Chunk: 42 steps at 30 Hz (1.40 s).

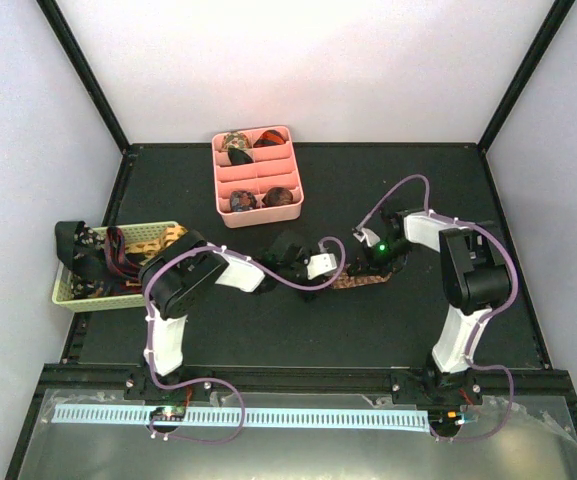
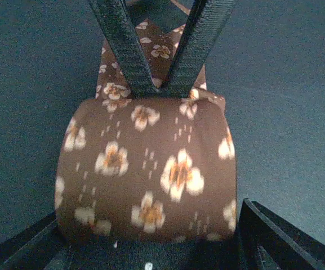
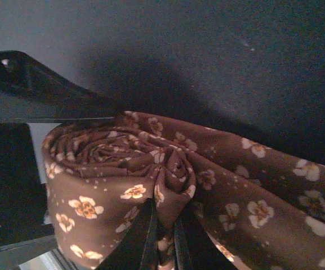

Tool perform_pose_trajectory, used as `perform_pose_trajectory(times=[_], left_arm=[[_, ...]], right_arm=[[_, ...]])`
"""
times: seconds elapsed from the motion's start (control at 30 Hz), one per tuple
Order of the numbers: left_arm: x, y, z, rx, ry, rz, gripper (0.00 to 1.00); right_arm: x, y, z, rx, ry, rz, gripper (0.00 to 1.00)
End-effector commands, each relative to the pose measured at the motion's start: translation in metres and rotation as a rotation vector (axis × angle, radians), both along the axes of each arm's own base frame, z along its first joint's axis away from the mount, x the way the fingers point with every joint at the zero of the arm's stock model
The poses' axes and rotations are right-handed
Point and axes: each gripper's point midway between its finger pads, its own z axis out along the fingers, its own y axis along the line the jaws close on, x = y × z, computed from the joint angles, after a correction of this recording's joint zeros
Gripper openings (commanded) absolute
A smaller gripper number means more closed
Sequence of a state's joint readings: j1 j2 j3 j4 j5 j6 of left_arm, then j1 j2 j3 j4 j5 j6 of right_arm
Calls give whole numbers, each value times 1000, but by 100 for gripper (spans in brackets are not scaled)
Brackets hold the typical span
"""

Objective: Roll the ties
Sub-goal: Roll the tie at the center of the board.

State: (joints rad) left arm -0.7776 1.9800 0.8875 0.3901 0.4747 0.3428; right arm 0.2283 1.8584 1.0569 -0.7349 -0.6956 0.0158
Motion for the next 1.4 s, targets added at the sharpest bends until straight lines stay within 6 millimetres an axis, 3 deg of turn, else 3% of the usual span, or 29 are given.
perform_pose_trajectory(times=[0.0,0.13,0.4,0.63,0.83,0.93,1.03,1.1,1.23,1.37], left_arm=[[-3,0,24,-87,7,-4,78],[-1,-9,37,-185,-5,-13,82],[16,-31,25,-258,-28,6,83],[14,-42,15,-254,-25,-29,64],[-1,-24,6,-171,32,-14,45],[-8,-5,-12,-30,74,6,36],[-19,17,-31,90,72,4,33],[-25,29,-42,147,75,1,33],[-31,38,-53,202,93,-1,33],[-31,37,-56,214,103,-4,34]], right_arm=[[-9,-27,-32,-192,36,30,2],[-5,-27,-35,-203,40,20,2],[0,-21,-43,-207,71,37,2],[0,-17,-52,-183,99,21,2],[-15,-2,-50,-101,119,-10,2],[-18,-1,-45,-83,108,-2,12],[-2,-7,-29,-50,80,-27,19],[8,-9,-13,-5,62,-35,29],[8,3,24,126,20,-11,51],[-4,16,35,194,51,3,57]])
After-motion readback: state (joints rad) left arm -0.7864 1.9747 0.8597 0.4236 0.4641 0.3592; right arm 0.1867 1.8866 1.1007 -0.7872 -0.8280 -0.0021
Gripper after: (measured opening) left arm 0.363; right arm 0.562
